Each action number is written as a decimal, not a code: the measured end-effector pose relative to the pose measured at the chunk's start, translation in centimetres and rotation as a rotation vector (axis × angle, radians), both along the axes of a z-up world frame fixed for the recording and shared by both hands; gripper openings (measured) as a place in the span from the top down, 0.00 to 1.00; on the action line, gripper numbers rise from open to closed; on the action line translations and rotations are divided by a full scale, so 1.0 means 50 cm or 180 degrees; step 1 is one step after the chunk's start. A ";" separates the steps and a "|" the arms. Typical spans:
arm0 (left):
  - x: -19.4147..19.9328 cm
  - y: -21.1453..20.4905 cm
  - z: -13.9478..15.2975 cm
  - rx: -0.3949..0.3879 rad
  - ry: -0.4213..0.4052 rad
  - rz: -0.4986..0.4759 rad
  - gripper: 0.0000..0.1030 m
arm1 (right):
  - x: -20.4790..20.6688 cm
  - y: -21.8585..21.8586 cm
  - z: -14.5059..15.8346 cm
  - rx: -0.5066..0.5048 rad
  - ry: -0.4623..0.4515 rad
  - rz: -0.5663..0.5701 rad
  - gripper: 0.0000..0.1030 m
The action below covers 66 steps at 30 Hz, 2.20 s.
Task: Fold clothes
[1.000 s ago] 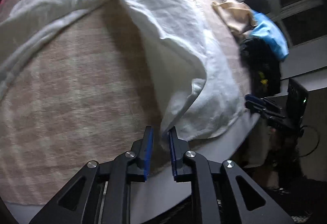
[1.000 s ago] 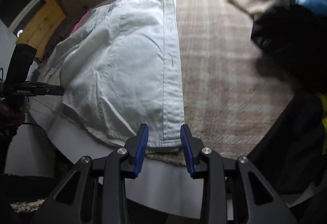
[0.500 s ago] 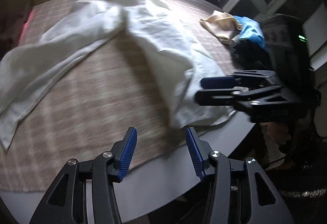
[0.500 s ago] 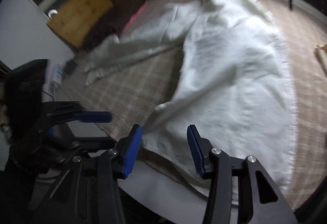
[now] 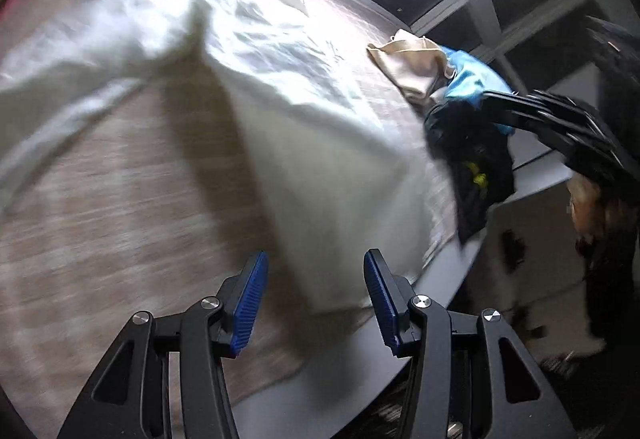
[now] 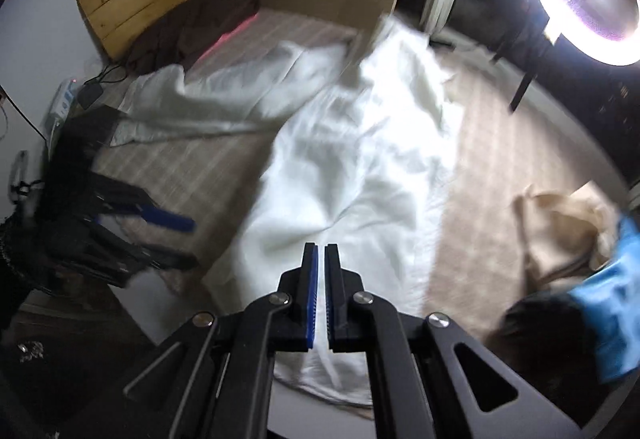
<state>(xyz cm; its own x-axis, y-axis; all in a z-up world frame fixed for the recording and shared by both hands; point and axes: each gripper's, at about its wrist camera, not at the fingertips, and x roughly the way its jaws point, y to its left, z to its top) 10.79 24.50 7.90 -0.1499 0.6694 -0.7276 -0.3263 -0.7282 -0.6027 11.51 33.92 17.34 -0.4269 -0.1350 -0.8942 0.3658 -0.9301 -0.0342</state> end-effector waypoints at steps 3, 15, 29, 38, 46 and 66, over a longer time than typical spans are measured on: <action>-0.014 0.032 -0.010 -0.0002 -0.0104 -0.0041 0.54 | 0.001 0.004 0.010 0.0011 0.0007 -0.0011 0.97; -0.010 -0.025 0.046 -0.0261 0.0164 0.0093 0.54 | -0.023 0.074 -0.023 -0.0852 -0.0159 -0.0574 0.67; -0.210 -0.140 0.079 -0.1367 0.0781 0.0277 0.50 | 0.052 0.049 -0.007 -0.0774 -0.0140 -0.0533 0.63; -0.149 -0.191 0.067 -0.1145 0.0677 0.0256 0.49 | 0.031 -0.064 -0.113 -0.0591 -0.0570 -0.0208 0.61; -0.113 -0.066 0.090 -0.0705 0.0603 -0.0115 0.46 | 0.030 0.092 -0.117 -0.0549 -0.0403 -0.0889 0.61; -0.101 0.365 0.049 -0.0803 0.0446 0.0142 0.39 | -0.403 0.375 -0.038 -0.1109 0.0389 -0.0360 0.50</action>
